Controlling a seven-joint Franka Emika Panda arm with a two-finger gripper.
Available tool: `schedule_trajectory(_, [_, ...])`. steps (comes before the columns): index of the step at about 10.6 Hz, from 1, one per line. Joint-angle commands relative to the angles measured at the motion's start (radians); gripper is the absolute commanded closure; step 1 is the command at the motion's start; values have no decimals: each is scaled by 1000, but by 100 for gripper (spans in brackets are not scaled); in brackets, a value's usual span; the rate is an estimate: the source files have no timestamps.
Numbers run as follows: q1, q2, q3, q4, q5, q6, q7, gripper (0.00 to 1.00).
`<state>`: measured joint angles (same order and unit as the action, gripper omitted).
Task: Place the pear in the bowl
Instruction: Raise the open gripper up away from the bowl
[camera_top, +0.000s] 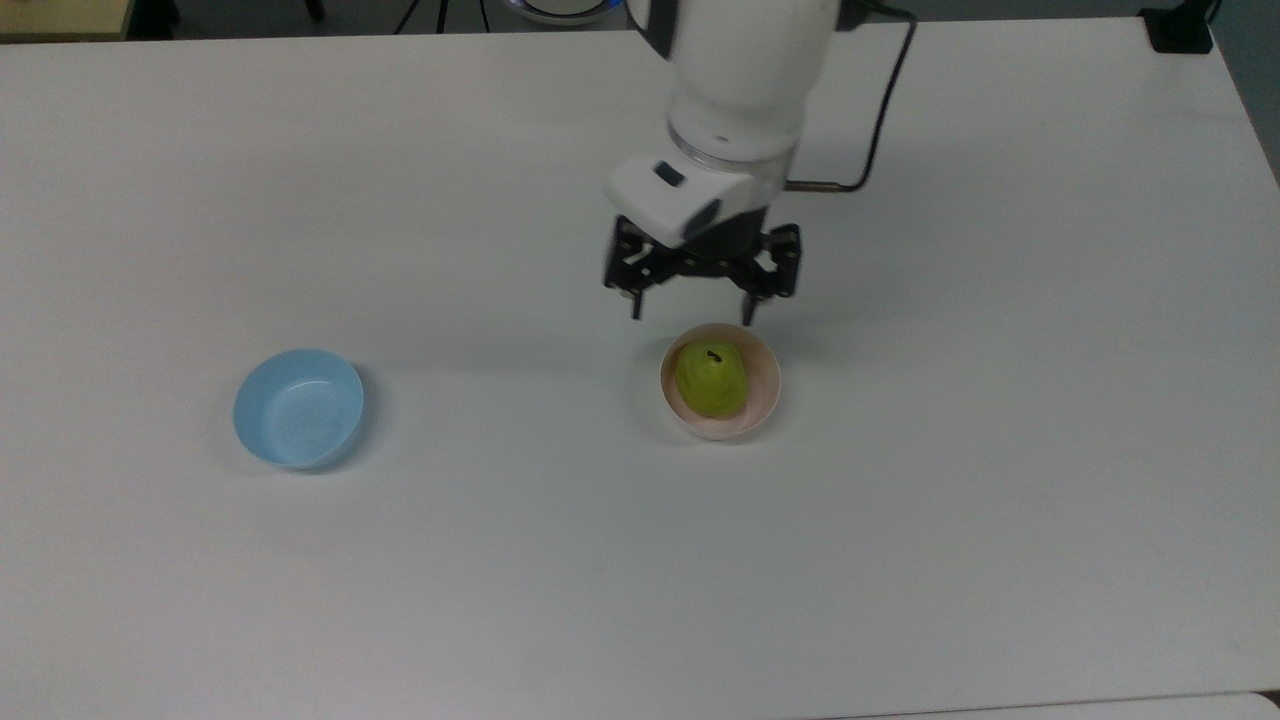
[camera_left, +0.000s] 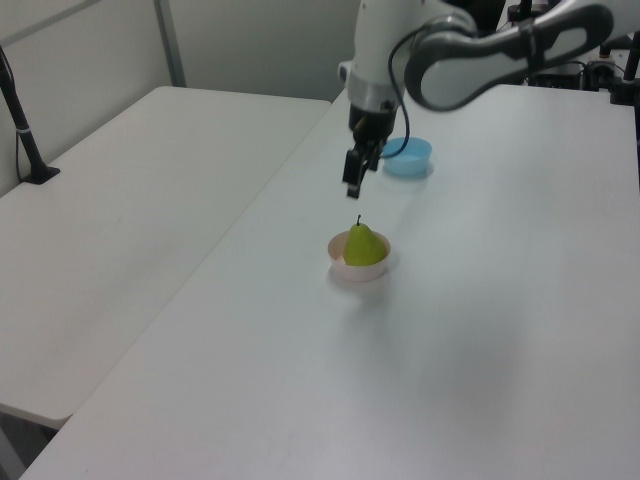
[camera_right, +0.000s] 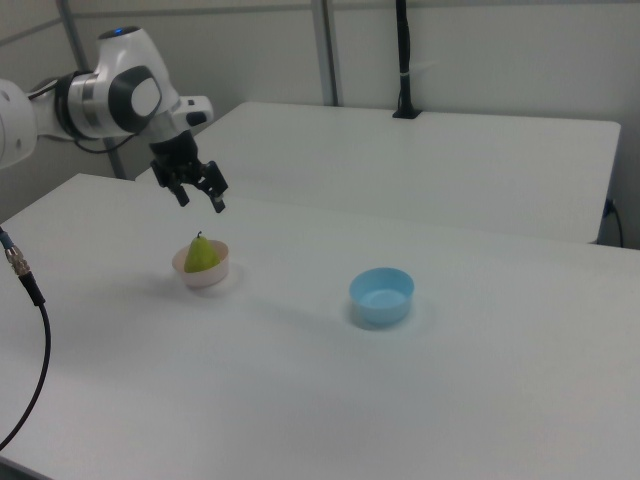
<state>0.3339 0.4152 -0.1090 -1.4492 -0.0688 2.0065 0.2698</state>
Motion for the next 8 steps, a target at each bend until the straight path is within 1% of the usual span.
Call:
schedule_trajectory(1, [-129,-99,8,-26,0,-180,-47,0])
schedule_trajectory(3, [-183,-139,3,-28,21,-305,-125,0])
schedule_trajectory(4, [-191,-142,3,-25,20,-345,-144,0])
schedule_trajectory(6, [-203,-156,2,-23,21,-393,-144,0])
schedule_trajectory(8, [-207,-156,0,-22,20,-393,-133,0])
